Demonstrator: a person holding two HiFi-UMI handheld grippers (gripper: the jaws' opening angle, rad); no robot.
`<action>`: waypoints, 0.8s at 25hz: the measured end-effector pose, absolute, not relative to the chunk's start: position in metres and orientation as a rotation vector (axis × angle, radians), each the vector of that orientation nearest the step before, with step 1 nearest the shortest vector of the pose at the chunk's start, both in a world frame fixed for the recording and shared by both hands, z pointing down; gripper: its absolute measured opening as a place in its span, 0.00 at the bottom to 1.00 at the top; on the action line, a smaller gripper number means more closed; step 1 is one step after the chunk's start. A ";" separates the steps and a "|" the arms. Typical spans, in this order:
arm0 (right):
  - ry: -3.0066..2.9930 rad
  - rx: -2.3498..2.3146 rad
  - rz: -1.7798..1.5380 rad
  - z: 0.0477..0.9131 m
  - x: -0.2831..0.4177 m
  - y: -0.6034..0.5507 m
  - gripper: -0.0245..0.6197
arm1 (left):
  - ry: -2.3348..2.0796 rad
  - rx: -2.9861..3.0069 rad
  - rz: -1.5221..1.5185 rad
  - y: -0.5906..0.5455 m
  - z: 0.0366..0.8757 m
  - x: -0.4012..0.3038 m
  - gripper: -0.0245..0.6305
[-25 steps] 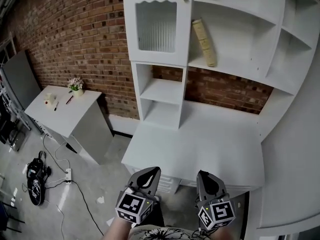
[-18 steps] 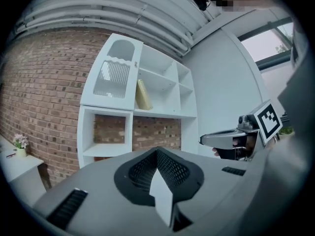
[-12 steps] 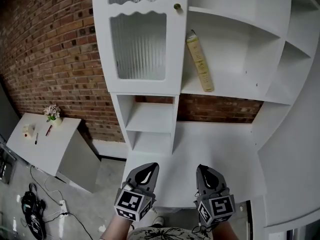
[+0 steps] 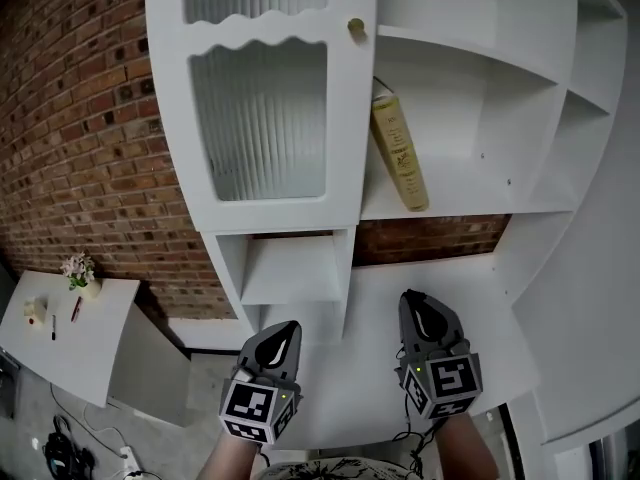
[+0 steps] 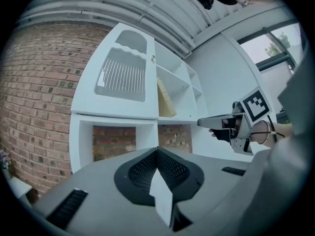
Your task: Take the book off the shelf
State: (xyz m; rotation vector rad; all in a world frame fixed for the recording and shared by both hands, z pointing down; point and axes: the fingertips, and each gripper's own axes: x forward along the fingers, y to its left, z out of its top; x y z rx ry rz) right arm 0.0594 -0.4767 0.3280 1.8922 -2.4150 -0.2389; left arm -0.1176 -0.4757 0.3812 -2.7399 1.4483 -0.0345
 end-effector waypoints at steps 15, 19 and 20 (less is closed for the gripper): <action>-2.188 1.992 -0.385 0.202 0.093 -0.626 0.68 | 1.367 -2.711 0.012 -0.521 0.358 -0.108 0.06; -2.145 1.966 -0.375 0.183 0.087 -0.655 0.68 | 1.356 -2.701 0.017 -0.526 0.356 -0.104 0.06; -2.128 1.957 -0.381 0.180 0.085 -0.661 0.68 | 1.354 -2.702 0.018 -0.527 0.355 -0.104 0.06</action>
